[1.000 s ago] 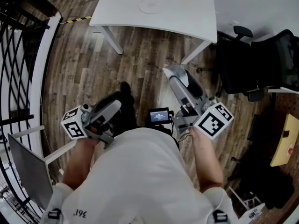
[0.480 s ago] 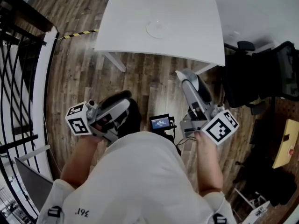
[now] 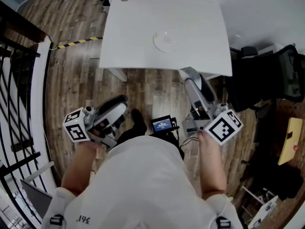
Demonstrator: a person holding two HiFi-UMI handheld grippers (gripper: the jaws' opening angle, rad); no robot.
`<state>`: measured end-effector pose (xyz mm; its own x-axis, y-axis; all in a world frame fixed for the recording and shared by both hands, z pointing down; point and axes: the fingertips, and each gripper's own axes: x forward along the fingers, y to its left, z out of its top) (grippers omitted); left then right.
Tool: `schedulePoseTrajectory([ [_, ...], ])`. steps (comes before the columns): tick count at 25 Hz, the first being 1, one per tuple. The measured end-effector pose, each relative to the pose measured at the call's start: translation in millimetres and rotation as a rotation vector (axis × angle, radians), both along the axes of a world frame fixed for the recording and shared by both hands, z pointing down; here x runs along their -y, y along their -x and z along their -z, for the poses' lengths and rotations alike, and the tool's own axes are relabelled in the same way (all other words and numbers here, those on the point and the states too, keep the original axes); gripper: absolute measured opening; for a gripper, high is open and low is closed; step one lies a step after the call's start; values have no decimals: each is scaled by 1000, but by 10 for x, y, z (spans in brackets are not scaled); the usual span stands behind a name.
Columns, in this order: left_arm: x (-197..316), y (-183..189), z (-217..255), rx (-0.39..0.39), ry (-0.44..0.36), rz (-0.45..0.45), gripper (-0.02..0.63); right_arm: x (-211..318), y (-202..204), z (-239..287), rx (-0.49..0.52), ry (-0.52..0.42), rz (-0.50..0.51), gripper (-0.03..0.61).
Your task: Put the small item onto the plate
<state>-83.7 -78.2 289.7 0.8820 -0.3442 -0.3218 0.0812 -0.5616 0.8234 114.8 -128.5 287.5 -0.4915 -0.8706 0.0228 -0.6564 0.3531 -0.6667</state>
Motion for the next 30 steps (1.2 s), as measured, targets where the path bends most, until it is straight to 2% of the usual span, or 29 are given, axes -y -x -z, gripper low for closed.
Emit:
schedulePoseTrajectory([
  [4, 161, 144, -68, -1, 9, 0, 135, 176, 36, -41, -9, 9, -36, 301],
  [11, 328, 135, -64, -12, 14, -5, 137, 410, -10, -76, -25, 27, -58, 301],
  [22, 695, -11, -129, 1, 25, 67, 137, 942, -21, -198, -30, 48, 32, 301],
  [30, 898, -183, -115, 5, 23, 76, 137, 1140, -127, -247, -36, 57, 63, 301],
])
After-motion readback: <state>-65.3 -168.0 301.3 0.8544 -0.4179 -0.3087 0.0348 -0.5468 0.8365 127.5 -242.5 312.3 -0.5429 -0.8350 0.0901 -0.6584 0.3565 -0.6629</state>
